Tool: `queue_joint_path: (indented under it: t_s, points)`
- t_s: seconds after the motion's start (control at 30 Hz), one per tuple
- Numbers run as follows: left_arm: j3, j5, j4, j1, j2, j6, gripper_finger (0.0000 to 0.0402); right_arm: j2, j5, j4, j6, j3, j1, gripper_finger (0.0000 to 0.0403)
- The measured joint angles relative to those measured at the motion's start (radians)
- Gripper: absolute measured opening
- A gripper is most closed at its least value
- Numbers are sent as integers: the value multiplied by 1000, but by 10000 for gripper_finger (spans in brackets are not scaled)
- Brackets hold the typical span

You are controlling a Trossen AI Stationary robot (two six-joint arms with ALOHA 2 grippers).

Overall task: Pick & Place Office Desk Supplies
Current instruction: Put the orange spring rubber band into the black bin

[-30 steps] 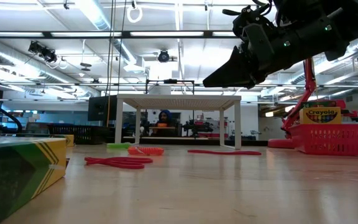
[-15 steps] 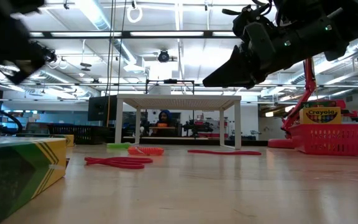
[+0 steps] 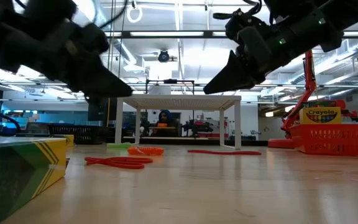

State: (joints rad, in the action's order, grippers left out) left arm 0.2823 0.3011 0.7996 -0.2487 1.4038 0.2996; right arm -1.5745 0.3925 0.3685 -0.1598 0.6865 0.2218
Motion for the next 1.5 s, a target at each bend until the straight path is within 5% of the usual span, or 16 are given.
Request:
queue_joint_path:
  t_s: [0.27,0.43,0.63,0.77,0.97,1.27,1.5]
  points:
    - [61,78,-188,52,17,42,111,0,8,-19,-72,0,0,17]
    - [101,32,-277,14,10,123,150,0,7,-35,-72,-2,0,17]
    - [147,33,-442,-8,28,64,200,0,5,-30,-71,-31,1,17]
    - [161,-20,-387,13,96,-29,216,0,-4,-28,-40,-43,1,17]
    - [234,-48,-326,13,212,-247,214,0,-9,-34,21,-44,1,17]
    - [353,-24,-348,36,391,-319,198,0,-29,-34,136,-45,0,17]
    - [415,4,-431,48,422,-290,118,0,-38,-36,215,-45,0,17]
